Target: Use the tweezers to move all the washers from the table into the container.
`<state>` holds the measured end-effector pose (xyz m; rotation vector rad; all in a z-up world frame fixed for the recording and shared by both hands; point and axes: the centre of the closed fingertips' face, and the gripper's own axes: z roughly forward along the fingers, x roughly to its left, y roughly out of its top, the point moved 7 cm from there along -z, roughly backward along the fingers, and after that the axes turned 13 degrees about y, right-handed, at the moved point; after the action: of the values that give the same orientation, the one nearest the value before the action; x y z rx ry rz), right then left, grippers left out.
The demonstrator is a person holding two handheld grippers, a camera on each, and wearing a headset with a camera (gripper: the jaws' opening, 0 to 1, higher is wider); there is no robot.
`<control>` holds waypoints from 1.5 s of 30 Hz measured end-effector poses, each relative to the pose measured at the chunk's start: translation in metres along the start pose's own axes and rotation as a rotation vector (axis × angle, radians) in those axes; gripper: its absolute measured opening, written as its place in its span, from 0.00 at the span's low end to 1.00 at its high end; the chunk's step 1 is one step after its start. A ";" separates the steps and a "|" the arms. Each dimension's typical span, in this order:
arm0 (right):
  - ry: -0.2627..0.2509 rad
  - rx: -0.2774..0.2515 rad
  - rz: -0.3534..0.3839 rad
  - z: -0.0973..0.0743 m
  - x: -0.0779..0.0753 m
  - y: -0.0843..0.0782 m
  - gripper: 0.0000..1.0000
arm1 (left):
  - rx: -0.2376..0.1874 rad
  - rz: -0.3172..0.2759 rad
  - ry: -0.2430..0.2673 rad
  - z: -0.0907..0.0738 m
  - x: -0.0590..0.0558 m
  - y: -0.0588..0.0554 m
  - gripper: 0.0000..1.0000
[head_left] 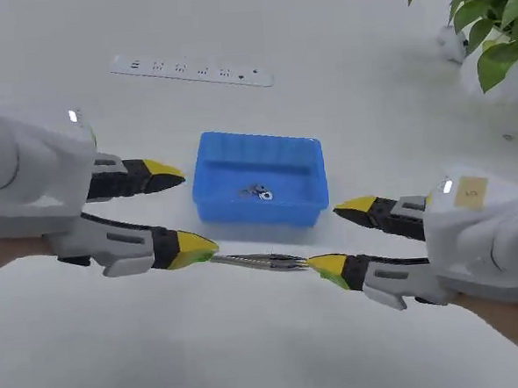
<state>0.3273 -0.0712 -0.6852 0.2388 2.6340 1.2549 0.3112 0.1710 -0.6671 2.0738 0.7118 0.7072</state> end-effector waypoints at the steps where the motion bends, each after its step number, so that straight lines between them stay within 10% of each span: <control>1: -0.037 0.011 -0.010 -0.004 -0.002 -0.001 0.51 | 0.025 0.042 0.012 -0.002 0.001 -0.003 0.70; 7: -0.162 0.017 -0.003 -0.031 0.000 0.003 0.79 | 0.028 0.016 0.066 -0.028 -0.008 0.000 0.98; 12: -0.186 0.015 0.031 -0.039 0.012 0.008 1.00 | 0.006 0.022 0.118 -0.048 -0.015 0.008 0.99; 18: -0.182 0.020 0.061 -0.046 0.030 0.009 1.00 | -0.033 -0.038 0.152 -0.064 -0.018 0.016 0.99; 25: -0.169 0.026 0.073 -0.054 0.044 0.007 1.00 | 0.020 -0.038 0.188 -0.079 -0.017 0.010 0.99; 30: -0.136 0.051 0.060 -0.057 0.048 0.002 1.00 | 0.013 -0.036 0.149 -0.084 -0.026 0.012 0.99; 33: -0.134 0.062 0.090 -0.057 0.049 -0.004 1.00 | 0.083 -0.126 0.123 -0.084 -0.029 0.005 0.99; 45: -0.105 0.061 0.149 -0.061 0.061 -0.013 1.00 | 0.043 -0.116 0.108 -0.093 -0.030 0.007 0.99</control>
<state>0.2519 -0.1103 -0.6648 0.5053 2.6077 1.1709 0.2281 0.1941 -0.6205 2.0268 0.9079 0.7478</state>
